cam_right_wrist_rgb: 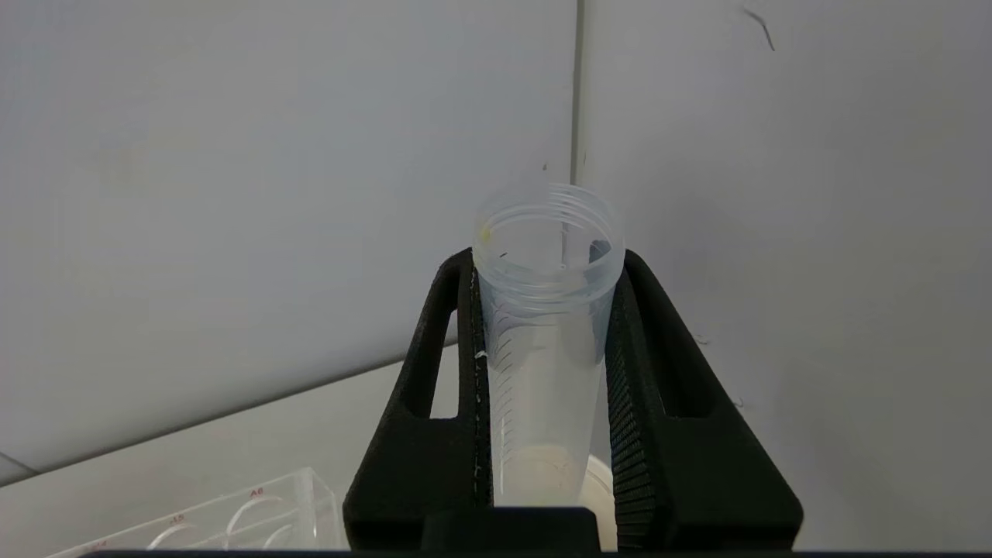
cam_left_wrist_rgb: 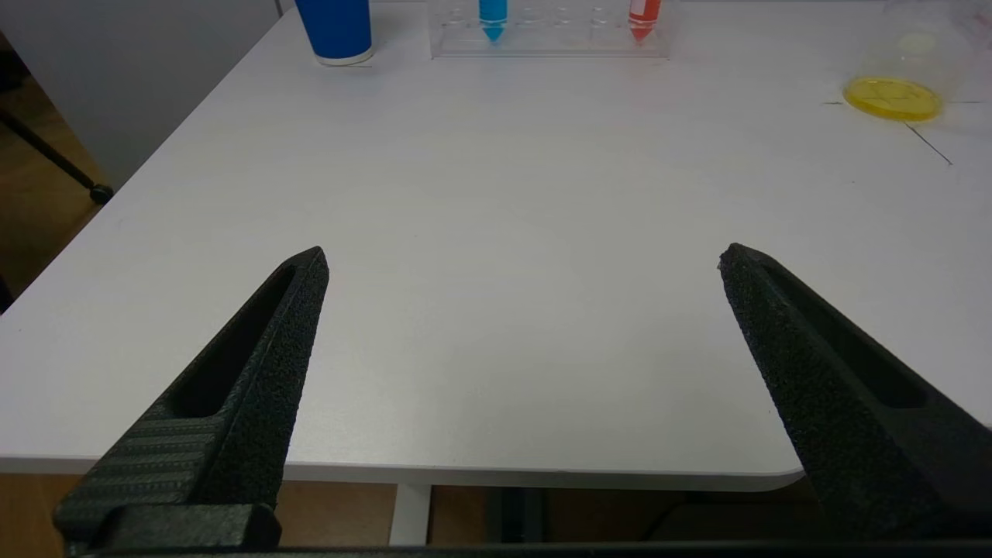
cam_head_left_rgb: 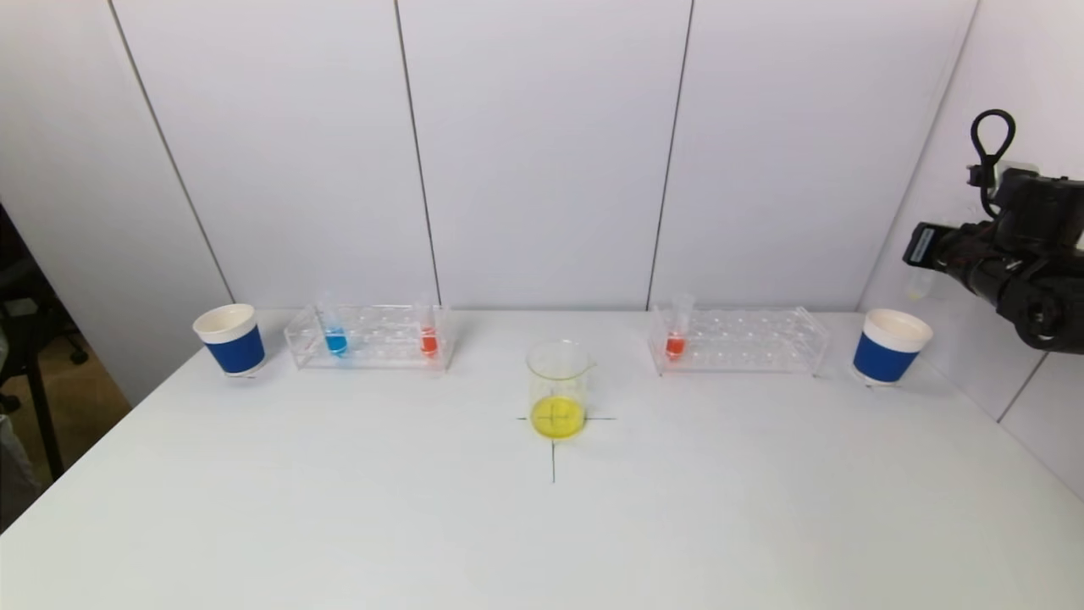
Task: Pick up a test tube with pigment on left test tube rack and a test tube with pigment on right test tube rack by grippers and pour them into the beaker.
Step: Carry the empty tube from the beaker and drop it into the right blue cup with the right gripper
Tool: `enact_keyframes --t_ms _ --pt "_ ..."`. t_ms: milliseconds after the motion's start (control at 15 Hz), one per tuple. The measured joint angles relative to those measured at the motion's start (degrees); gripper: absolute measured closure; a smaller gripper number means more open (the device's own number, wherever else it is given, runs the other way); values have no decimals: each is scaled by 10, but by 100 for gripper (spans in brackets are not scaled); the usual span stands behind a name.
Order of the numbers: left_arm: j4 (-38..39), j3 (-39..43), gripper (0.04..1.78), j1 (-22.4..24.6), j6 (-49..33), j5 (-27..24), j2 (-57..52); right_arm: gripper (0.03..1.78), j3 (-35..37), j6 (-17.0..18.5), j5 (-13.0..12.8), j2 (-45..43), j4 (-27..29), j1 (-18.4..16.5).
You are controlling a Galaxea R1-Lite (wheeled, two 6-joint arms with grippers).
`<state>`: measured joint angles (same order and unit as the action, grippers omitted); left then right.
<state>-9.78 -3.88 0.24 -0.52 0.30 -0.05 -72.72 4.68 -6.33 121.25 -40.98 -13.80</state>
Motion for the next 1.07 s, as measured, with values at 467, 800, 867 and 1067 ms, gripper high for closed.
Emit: enact_keyframes --t_ms 467,800,867,1067 --pt "0 0 6 0 0 0 0 133 24 1 5 37 -16 -6" --pt "0 0 6 0 0 0 0 133 60 0 9 51 -65 -6" --pt "0 0 6 0 0 0 0 133 64 0 9 52 -65 -6" --pt "0 0 6 0 0 0 0 133 73 0 9 55 -65 -6"
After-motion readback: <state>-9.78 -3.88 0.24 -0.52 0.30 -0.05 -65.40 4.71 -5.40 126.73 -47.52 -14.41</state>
